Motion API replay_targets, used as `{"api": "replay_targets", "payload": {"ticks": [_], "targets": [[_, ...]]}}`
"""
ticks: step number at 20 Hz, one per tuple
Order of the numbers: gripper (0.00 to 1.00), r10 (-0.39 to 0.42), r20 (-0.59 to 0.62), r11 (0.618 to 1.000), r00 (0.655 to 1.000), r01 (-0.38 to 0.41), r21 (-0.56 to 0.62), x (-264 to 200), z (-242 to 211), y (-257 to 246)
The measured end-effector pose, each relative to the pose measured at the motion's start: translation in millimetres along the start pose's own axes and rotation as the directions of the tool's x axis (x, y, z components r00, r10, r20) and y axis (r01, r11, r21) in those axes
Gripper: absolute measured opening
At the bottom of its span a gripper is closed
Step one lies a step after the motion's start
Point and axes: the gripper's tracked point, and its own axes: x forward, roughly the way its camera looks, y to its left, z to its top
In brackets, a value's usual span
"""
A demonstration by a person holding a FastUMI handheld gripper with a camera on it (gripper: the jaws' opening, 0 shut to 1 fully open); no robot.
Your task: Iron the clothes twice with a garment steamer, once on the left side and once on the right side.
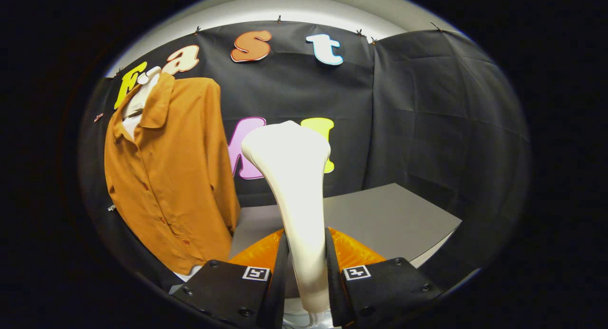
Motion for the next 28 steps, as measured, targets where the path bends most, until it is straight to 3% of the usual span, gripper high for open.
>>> {"api": "replay_targets", "payload": {"ticks": [7,15,28], "targets": [[0.42,0.061,0.053,0.998,0.997,-0.06,-0.023,-41,11,92],[0.42,0.091,0.012,0.994,0.996,-0.09,-0.068,-19,-7,184],[0.42,0.001,-0.075,0.993,0.997,-0.009,-0.114,21,-47,209]]}}
